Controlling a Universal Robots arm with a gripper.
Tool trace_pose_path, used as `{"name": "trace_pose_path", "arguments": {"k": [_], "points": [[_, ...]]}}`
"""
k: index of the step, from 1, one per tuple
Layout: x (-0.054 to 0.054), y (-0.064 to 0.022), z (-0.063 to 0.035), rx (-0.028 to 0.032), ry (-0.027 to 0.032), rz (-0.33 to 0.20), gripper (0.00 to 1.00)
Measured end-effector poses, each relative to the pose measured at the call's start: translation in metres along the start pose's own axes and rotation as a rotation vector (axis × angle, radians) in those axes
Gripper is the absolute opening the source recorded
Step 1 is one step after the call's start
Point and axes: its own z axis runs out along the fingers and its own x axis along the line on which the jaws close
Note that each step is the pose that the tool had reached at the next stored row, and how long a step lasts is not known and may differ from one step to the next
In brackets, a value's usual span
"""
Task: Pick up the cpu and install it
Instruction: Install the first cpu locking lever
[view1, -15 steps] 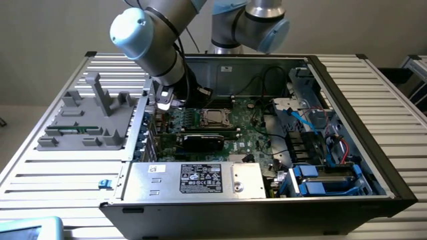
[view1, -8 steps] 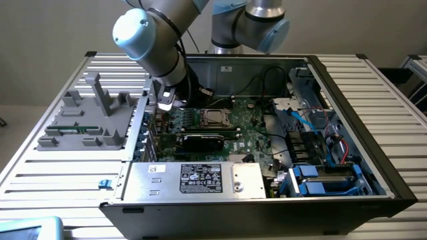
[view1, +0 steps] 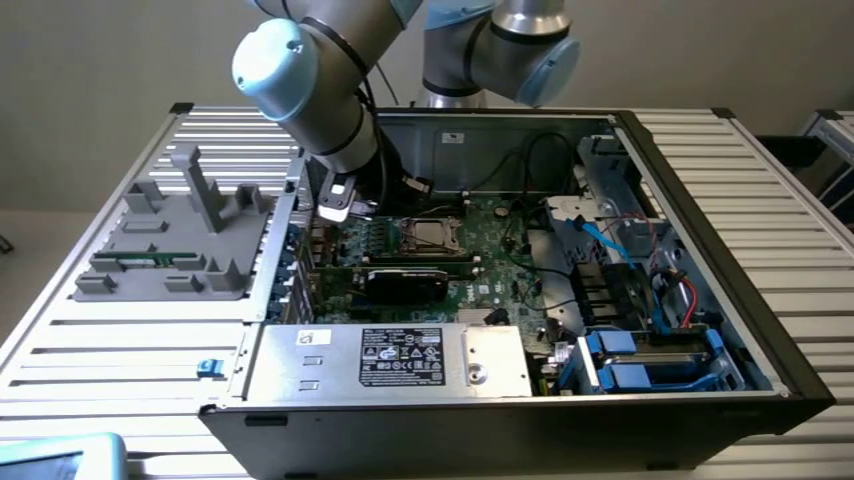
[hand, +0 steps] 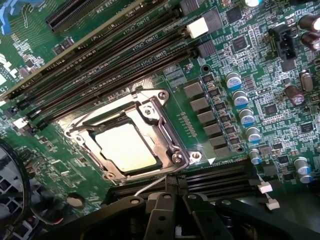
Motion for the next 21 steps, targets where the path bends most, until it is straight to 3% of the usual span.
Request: {"name": "trace_pose_path", "arguments": {"k": [11, 21], "points": [[0.0002, -0.0022, 0.0017, -0.0039, 0.0098, 0.018, 0.11], [0.0035, -0.0031, 0.0042, -0.0051, 0.0133, 0.024, 0.11]]}}
